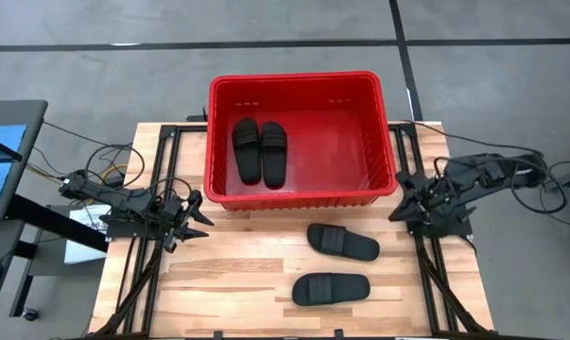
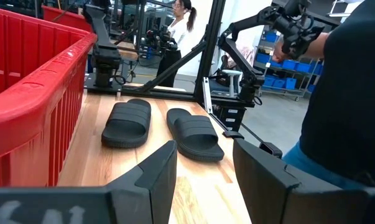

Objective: Pick and place slides into bin
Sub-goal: Put the black slipper into the bin

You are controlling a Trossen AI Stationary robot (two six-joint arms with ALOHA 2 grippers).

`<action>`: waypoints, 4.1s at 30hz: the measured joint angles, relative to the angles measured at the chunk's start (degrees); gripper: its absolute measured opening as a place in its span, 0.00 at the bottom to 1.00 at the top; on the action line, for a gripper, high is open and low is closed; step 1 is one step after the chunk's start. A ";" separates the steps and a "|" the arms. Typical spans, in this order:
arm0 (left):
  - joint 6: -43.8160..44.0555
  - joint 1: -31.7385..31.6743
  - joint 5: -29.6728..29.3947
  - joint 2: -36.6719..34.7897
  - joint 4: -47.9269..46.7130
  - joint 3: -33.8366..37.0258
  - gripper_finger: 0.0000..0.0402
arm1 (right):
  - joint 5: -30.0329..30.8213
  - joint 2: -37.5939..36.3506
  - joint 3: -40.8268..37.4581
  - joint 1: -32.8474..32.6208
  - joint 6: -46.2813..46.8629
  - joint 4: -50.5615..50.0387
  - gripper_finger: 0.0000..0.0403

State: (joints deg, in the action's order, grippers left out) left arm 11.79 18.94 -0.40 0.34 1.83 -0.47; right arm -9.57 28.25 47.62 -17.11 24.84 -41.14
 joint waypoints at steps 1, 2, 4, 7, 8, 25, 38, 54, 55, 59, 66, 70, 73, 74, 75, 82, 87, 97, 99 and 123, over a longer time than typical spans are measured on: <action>-0.01 0.00 0.00 0.00 0.00 0.00 0.37 | 1.04 0.11 0.02 -1.41 1.34 -1.71 0.00; 0.00 0.00 0.00 0.00 0.00 0.00 0.37 | 2.06 0.30 0.04 -2.75 2.82 -3.63 0.00; 0.00 0.00 0.00 0.00 0.00 0.00 0.37 | 3.51 0.61 0.02 -5.26 5.45 -7.05 0.00; 0.00 0.00 0.00 0.00 0.00 0.00 0.37 | 5.61 1.48 0.02 -8.51 7.89 -9.17 0.00; -0.01 0.00 0.00 0.00 0.00 0.00 0.37 | 6.14 1.85 0.01 -9.55 8.68 -9.61 0.00; 0.00 0.02 0.00 0.00 -0.02 0.00 0.37 | 9.45 13.75 0.00 -26.61 29.38 -21.28 0.00; 0.00 0.00 0.00 0.00 0.00 0.02 0.37 | 9.90 25.53 0.00 -34.67 39.88 -20.97 0.00; -0.01 0.00 0.00 0.00 -0.01 0.02 0.37 | 17.41 36.25 0.00 -34.06 44.69 -21.84 0.00; 0.00 0.00 0.01 0.00 -0.02 0.02 0.37 | 17.40 36.96 -0.01 -33.70 45.32 -22.14 0.00; 0.00 0.00 0.00 0.00 -0.01 0.01 0.37 | 17.42 39.43 -0.02 -32.48 43.96 -22.64 0.00; 0.00 0.00 0.00 0.00 0.00 0.02 0.37 | 17.25 44.67 -0.04 -32.89 22.87 -19.39 0.00; 0.00 0.00 0.02 0.00 -0.02 0.01 0.37 | 17.23 48.01 -0.04 -33.96 10.32 -17.84 0.00; 0.00 0.00 0.00 0.00 -0.02 0.02 0.37 | 17.48 50.27 -0.04 -34.24 3.39 -17.96 0.00; 0.00 0.00 0.00 0.00 -0.02 0.02 0.37 | 17.76 50.96 -0.04 -34.17 1.27 -18.09 0.00; -0.01 0.00 0.02 0.00 -0.02 0.02 0.37 | 18.18 51.56 -0.04 -34.07 -0.88 -18.27 0.00; -0.01 0.00 0.02 0.00 -0.02 0.02 0.37 | 23.40 52.50 -0.04 -32.92 -12.89 -17.51 0.00; 0.00 0.00 0.02 0.00 0.00 0.00 0.37 | 24.68 52.32 -0.07 -32.94 -14.82 -17.27 0.07; 0.00 0.00 0.00 0.00 -0.02 0.02 0.37 | 23.42 52.41 -1.91 -33.10 -17.24 -13.76 0.25; 0.00 0.00 0.00 0.00 -0.02 0.02 0.37 | 21.87 52.41 -3.83 -33.13 -19.09 -10.75 0.26; 0.00 0.02 0.00 0.00 -0.02 0.02 0.37 | 24.80 60.46 -8.90 -30.98 -24.38 0.85 0.22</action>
State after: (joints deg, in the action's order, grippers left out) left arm 11.79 18.96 -0.40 0.34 1.80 -0.45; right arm 15.23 88.71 38.72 -48.09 0.47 -40.29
